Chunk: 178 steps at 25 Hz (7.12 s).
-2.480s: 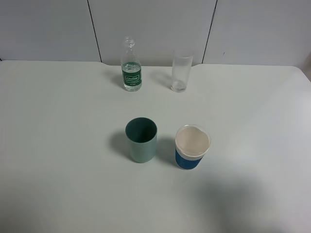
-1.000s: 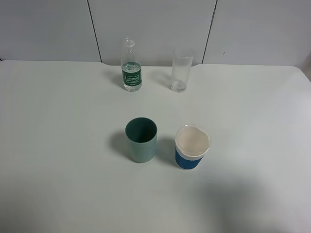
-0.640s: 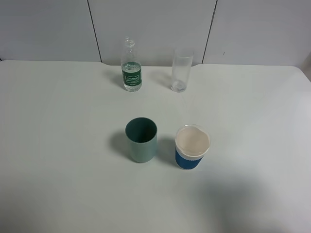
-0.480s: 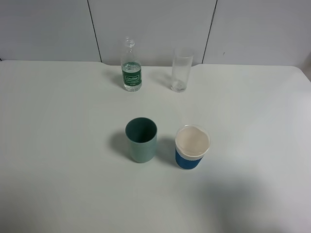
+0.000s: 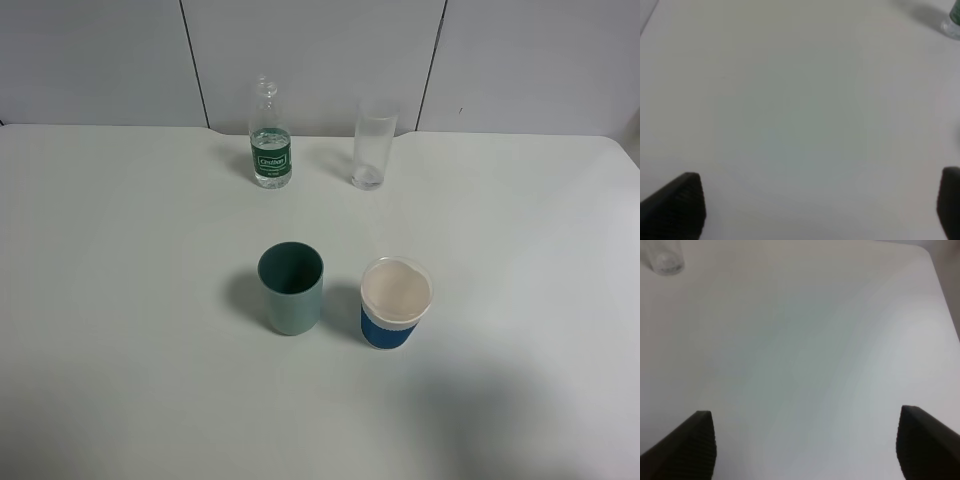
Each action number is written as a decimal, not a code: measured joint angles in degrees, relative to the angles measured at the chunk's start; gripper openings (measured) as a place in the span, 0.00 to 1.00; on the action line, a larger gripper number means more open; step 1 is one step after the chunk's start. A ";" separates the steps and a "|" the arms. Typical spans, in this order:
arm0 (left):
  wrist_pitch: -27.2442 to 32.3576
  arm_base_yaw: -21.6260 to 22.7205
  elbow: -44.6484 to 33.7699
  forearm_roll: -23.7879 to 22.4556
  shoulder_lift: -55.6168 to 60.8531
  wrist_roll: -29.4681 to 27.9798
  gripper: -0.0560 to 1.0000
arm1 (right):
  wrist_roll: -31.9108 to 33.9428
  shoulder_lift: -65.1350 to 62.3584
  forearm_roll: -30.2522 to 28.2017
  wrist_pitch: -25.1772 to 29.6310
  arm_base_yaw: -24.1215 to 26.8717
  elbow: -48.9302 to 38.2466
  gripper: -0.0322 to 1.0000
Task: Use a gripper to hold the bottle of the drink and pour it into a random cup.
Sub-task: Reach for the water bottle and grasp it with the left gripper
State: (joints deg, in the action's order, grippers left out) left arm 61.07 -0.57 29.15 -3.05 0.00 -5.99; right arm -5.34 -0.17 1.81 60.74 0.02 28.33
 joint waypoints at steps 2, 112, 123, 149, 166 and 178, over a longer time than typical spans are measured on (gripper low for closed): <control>0.00 0.00 0.00 0.00 0.00 0.00 0.93 | 0.00 0.00 0.00 0.00 0.00 0.00 0.75; -113.12 -20.51 4.95 -3.36 -107.00 9.41 0.84 | 0.00 0.00 0.00 0.00 0.00 0.00 0.75; -112.69 -20.51 12.24 -5.26 -113.19 7.02 0.84 | 0.00 0.00 0.00 0.00 0.00 0.00 0.75; -110.39 -20.51 34.02 -12.92 -130.24 -0.62 0.83 | 0.00 0.00 0.00 0.00 0.00 0.00 0.75; -109.59 -20.51 42.60 -14.78 -134.39 -3.20 0.82 | 0.00 0.00 0.00 0.05 0.00 0.00 0.75; -109.57 -20.51 43.24 -15.63 -134.69 -3.80 0.82 | 0.00 0.00 0.00 0.05 0.00 0.00 0.75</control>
State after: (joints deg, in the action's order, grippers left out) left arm -48.50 -21.08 72.39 -18.68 -134.69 -9.79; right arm -5.34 -0.17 1.81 60.79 0.02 28.33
